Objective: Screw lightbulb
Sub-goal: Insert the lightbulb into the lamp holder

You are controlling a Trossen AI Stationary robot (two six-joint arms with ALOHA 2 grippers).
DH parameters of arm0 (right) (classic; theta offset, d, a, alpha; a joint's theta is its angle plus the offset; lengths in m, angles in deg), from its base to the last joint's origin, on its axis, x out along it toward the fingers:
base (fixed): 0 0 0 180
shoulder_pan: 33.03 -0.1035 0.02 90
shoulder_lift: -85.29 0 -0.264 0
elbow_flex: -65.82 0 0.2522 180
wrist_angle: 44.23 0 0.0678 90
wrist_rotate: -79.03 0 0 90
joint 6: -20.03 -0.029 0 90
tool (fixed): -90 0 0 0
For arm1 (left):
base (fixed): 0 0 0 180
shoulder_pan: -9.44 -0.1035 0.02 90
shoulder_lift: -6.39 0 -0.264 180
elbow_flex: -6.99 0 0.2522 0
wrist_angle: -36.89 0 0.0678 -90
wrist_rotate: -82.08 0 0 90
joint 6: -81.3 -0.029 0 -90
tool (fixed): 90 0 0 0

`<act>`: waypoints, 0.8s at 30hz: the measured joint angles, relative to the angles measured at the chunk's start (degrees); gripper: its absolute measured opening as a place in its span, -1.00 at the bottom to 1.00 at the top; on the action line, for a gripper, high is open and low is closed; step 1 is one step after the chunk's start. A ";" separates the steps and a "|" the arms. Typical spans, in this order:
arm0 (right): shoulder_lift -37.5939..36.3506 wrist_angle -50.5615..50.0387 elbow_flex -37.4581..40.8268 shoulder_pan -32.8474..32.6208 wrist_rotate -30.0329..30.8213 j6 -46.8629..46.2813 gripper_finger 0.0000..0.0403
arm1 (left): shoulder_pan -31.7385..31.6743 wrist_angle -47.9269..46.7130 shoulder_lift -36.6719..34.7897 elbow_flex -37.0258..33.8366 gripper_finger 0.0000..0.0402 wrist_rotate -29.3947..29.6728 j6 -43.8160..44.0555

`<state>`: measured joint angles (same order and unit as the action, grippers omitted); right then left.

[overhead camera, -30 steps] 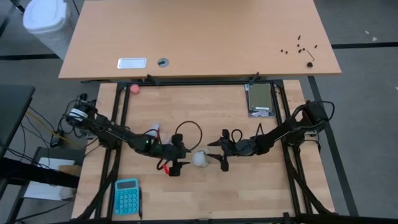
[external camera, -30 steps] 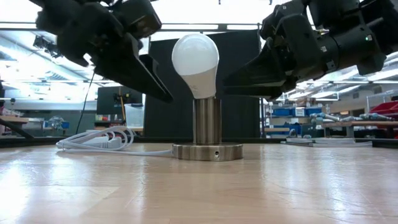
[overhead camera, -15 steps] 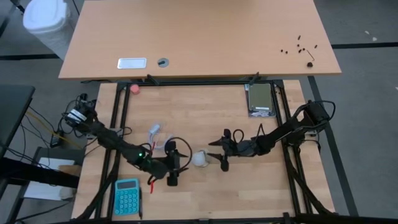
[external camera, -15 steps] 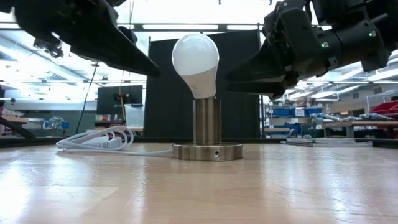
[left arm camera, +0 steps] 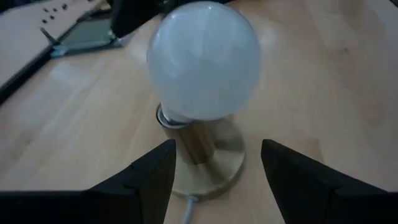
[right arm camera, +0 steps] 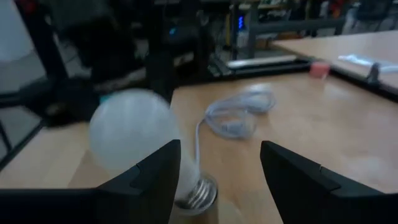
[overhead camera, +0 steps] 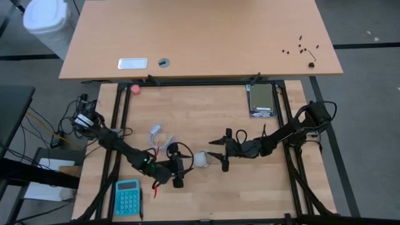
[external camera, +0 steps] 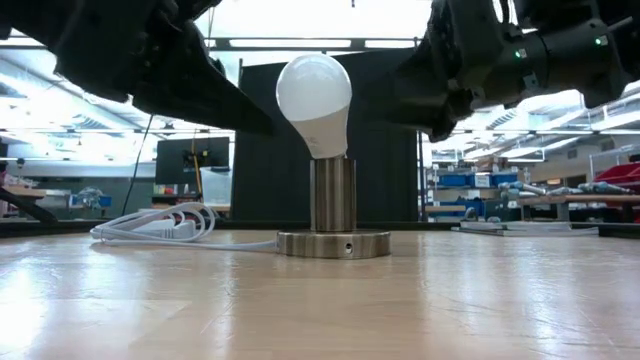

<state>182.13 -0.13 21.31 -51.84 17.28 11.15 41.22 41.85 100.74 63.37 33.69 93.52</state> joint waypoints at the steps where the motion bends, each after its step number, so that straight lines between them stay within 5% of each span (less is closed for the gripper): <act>1: 0.00 1.54 0.00 0.03 -0.35 0.02 0.16 | -0.06 0.94 0.28 0.00 0.21 0.33 -0.40; 8: 0.22 6.77 -0.69 -1.48 -5.94 3.11 0.16 | -1.30 2.68 0.63 0.02 0.21 2.36 -1.72; 18: 0.57 -1.64 -4.94 -1.67 -6.40 5.05 0.16 | -3.07 4.68 1.75 0.02 0.21 2.39 -2.99; 24: 0.57 -2.31 -4.92 -1.31 -7.16 4.36 0.16 | -3.33 5.06 1.92 0.02 0.21 -2.24 -4.28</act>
<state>182.70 -2.44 16.40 -53.15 10.12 15.51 37.89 46.91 102.65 63.39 31.45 89.25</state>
